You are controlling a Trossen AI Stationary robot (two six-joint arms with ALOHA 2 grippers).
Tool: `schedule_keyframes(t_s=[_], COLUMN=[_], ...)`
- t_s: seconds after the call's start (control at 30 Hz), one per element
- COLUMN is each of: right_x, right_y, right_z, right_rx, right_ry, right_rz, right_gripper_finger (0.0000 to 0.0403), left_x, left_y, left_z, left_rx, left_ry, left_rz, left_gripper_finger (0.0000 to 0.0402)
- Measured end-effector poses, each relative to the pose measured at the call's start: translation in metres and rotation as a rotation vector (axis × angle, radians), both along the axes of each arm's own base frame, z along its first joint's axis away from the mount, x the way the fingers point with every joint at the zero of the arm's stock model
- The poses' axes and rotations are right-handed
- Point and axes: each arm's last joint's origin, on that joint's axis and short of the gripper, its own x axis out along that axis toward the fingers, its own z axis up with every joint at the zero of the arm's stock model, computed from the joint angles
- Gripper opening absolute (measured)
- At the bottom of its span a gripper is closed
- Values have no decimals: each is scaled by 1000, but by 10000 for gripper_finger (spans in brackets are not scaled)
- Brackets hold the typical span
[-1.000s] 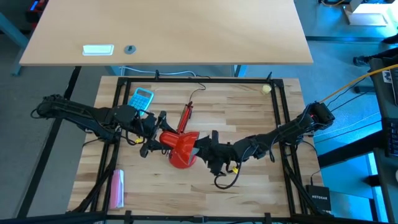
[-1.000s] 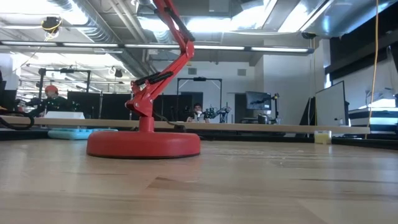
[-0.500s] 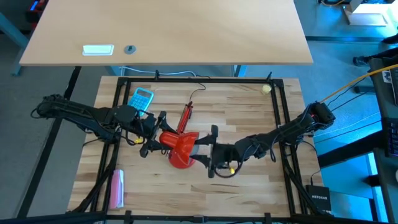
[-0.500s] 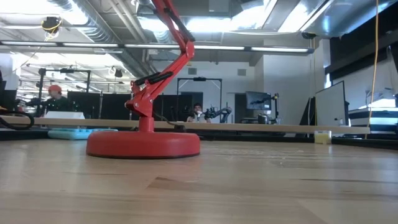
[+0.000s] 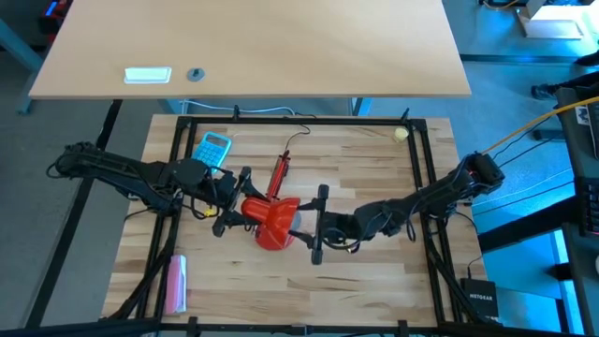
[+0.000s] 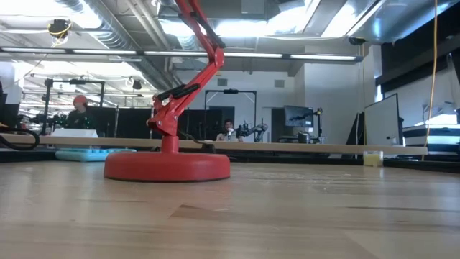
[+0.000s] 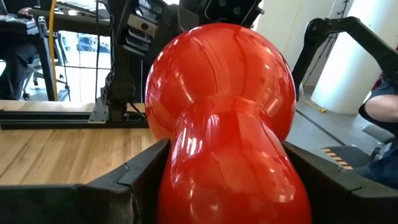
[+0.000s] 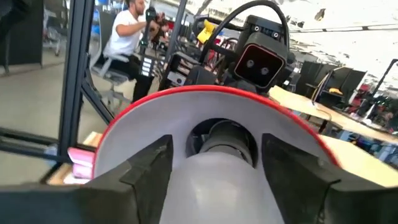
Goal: Screw lightbulb
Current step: Remove the lightbulb from the lamp
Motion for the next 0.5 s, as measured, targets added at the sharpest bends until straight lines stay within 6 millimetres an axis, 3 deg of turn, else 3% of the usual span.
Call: schedule_keyframes(t_s=[0.27, 0.5], right_x=[-21, -56], right_y=[8, 13], right_z=[30, 55], right_rx=[-68, -97], right_ry=[72, 132], right_rz=[-16, -101], right_gripper_finger=[301, 300], left_x=[0, -1], left_y=[0, 0], left_z=[1, 1], left_rx=[-12, -31], left_ry=[-1, 12], left_rz=[3, -16], left_gripper_finger=[253, 266])
